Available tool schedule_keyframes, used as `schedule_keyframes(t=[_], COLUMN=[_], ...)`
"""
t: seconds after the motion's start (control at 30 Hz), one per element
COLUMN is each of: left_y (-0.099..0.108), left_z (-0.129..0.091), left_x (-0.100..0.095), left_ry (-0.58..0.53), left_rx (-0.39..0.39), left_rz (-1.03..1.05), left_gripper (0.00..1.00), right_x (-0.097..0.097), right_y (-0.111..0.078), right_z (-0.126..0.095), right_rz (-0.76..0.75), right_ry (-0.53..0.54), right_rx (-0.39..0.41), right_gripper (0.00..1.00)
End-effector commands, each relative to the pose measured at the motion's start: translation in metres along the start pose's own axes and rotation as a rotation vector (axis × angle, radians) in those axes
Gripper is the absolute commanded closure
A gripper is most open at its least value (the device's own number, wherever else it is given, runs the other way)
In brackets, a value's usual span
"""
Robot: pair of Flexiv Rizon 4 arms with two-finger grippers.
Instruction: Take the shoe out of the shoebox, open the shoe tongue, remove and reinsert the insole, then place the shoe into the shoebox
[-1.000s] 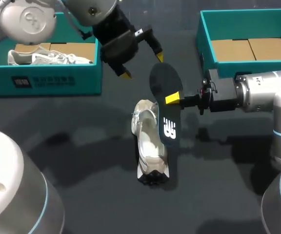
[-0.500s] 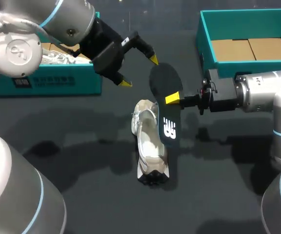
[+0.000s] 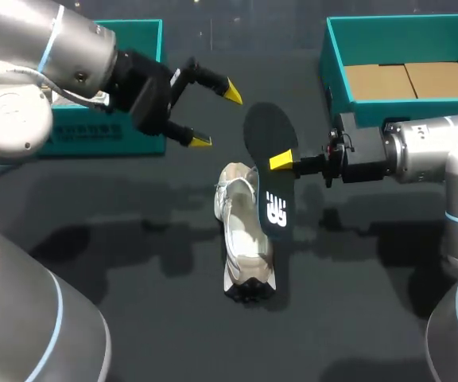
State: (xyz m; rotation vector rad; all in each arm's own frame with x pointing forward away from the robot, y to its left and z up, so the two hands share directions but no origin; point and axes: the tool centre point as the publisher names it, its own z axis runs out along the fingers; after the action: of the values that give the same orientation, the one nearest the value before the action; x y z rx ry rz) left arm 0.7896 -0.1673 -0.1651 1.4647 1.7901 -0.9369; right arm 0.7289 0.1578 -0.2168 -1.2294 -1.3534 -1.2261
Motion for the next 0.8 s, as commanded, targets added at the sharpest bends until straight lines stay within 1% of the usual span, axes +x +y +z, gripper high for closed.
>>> schedule_keyframes(t=[0.03, 0.07, 0.13, 0.2, 0.23, 0.53, 0.57, 0.6, 0.63, 0.67, 0.8], left_y=[-0.003, -0.003, -0.002, -0.001, 0.000, 0.000, 0.001, 0.002, 0.004, 0.004, 0.003], left_z=[0.002, 0.004, 0.008, 0.011, 0.007, 0.007, 0.009, 0.011, 0.013, 0.014, 0.015], left_x=[0.007, 0.010, 0.015, 0.019, 0.020, 0.020, 0.022, 0.024, 0.025, 0.026, 0.027], left_ry=[-0.096, -0.113, -0.150, -0.135, -0.114, -0.114, -0.151, -0.169, -0.180, -0.209, -0.259], left_rx=[0.011, -0.009, 0.015, 0.007, 0.032, 0.032, 0.038, 0.032, 0.006, 0.014, 0.015], left_rz=[-0.014, -0.025, -0.039, -0.039, -0.032, -0.032, -0.036, -0.052, -0.059, -0.053, -0.074], left_gripper=[0.00, 0.00, 0.00, 0.00, 0.00, 0.00, 0.00, 0.00, 0.00, 0.00, 0.00], right_x=[0.000, 0.000, 0.000, 0.000, 0.000, 0.000, 0.000, 0.001, 0.001, 0.001, 0.002], right_y=[-0.001, -0.001, -0.001, -0.001, -0.001, -0.001, -0.001, 0.000, 0.000, 0.000, 0.001], right_z=[0.001, 0.001, 0.001, 0.001, 0.001, 0.001, 0.001, 0.002, 0.003, 0.004, 0.008], right_rz=[0.000, 0.000, 0.000, 0.000, 0.000, 0.000, 0.000, 0.003, 0.005, 0.024, 0.052], right_ry=[-0.001, -0.001, -0.001, -0.001, -0.001, -0.001, -0.001, 0.022, 0.027, 0.052, 0.068], right_rx=[-0.003, -0.003, -0.003, -0.003, -0.003, -0.003, -0.003, -0.002, -0.003, -0.004, -0.013], right_gripper=[1.00, 1.00, 1.00, 1.00, 1.00, 1.00, 1.00, 1.00, 1.00, 1.00, 1.00])
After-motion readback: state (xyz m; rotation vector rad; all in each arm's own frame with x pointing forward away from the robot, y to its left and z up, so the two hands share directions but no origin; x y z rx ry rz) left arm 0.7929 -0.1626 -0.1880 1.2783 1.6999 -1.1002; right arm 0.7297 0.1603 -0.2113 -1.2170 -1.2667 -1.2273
